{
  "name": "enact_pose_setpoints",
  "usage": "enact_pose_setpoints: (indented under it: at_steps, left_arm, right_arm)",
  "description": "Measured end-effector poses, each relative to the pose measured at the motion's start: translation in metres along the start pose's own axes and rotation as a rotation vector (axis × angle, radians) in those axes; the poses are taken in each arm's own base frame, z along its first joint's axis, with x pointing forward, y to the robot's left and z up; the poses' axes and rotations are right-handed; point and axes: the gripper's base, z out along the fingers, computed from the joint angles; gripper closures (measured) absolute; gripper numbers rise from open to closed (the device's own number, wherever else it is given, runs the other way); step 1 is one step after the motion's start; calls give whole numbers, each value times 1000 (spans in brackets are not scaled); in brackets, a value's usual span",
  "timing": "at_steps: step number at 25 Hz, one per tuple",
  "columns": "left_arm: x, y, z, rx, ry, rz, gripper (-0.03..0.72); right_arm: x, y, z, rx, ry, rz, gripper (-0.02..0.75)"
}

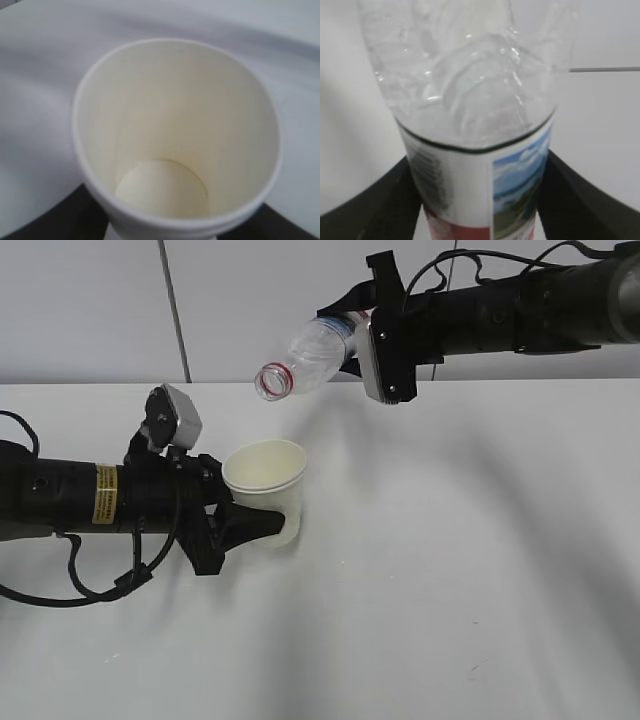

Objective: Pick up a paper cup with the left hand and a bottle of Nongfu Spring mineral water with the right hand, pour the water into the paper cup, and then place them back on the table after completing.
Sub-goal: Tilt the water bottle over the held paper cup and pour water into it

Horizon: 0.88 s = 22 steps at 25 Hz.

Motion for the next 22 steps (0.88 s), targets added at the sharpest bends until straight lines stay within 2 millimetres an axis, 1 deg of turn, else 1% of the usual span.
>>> enact_pose_setpoints:
  at_steps: [22]
  left_arm:
    - [1, -3, 2, 39, -42, -17, 314]
  right_arm:
    - [-1, 0, 0, 4, -16, -80, 262]
